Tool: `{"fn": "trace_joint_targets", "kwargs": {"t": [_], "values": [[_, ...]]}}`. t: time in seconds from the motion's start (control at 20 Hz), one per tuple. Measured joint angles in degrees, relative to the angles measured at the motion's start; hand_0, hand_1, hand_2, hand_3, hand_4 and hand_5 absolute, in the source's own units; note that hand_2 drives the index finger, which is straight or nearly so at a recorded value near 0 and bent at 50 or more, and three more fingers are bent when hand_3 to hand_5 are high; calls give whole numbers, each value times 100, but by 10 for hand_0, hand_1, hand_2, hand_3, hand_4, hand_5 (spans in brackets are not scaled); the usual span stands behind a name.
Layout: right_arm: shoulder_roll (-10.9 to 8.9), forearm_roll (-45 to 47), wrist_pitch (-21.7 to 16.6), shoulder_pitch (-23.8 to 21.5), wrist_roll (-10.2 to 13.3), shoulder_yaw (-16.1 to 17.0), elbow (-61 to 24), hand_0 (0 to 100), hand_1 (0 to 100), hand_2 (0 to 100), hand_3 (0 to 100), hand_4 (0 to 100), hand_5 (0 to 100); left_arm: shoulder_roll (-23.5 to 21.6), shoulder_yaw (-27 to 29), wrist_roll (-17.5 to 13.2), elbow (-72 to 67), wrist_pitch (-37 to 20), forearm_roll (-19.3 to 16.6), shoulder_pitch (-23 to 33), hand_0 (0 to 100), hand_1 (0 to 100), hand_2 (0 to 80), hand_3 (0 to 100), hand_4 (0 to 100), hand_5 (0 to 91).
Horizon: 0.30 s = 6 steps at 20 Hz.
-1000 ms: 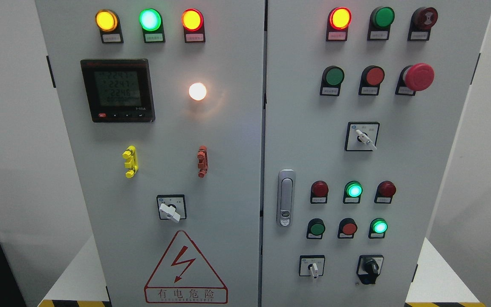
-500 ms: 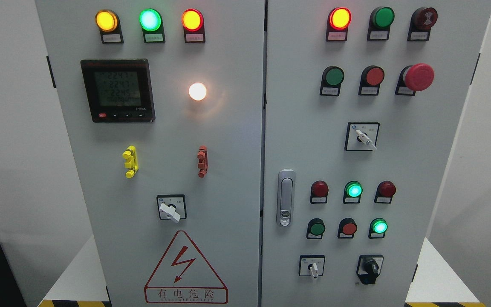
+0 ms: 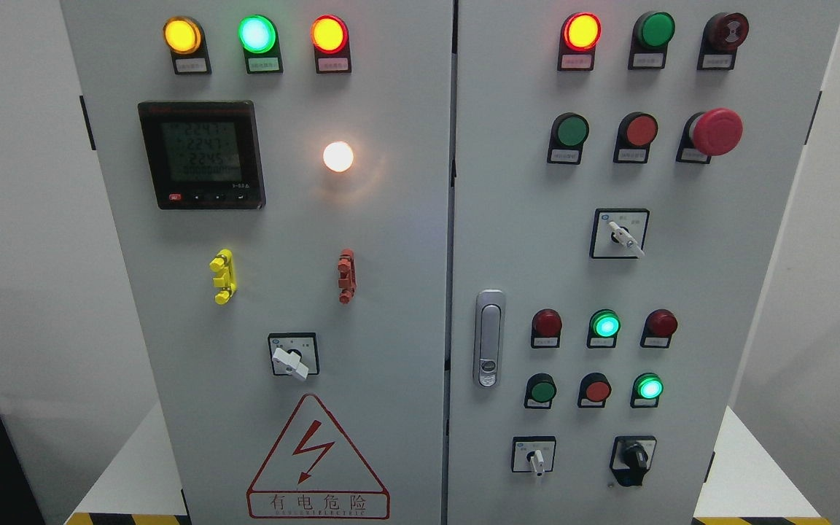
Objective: Turn on light switch 1
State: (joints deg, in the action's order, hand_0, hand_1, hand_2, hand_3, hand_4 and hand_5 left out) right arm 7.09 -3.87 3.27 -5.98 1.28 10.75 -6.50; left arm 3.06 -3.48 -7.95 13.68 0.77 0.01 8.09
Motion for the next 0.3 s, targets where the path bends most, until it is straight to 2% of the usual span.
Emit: {"fn": "trace_joint_targets", "kwargs": {"t": [0.3], "values": [[0,0,0,0,0,0,0,0,0,0,0,0,0,17,2,50,-185,1,-1,-51,246,0,0,0,0,0]]}}
